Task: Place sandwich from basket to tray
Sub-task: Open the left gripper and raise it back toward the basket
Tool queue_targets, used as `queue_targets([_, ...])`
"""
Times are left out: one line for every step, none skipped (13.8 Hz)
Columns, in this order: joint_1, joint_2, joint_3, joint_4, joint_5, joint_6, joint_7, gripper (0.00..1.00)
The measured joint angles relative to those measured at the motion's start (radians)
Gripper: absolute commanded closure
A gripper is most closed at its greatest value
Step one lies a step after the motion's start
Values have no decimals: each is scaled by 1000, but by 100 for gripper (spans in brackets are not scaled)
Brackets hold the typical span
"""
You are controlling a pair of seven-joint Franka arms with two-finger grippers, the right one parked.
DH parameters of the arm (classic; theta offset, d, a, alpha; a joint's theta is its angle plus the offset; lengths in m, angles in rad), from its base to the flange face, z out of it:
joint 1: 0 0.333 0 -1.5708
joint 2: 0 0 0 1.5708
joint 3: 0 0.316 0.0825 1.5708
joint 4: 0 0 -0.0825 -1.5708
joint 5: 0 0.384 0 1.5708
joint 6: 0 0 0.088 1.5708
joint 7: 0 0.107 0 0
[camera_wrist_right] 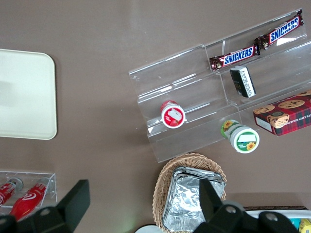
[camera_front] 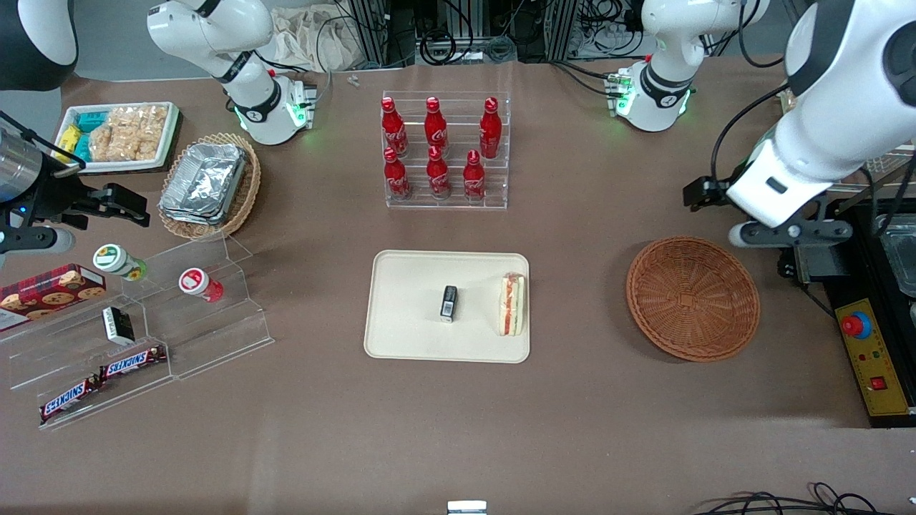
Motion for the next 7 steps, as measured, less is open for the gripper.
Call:
queue_targets([-9,-13,15,0,0,-9,0,0])
queue_targets([-27,-24,43,0,-1,-17,1,0])
queue_targets([-49,-34,77,0,-4,-26,3,0])
queue_targets([-62,-41,101,0,-14,-30,6,0])
queue_targets([-68,-44,115,0,-26,-30,8,0])
queue_targets([-69,-46,121,0,-38,-29,9,0])
queue_targets([-70,-47,127,1,-48,-29,9,0])
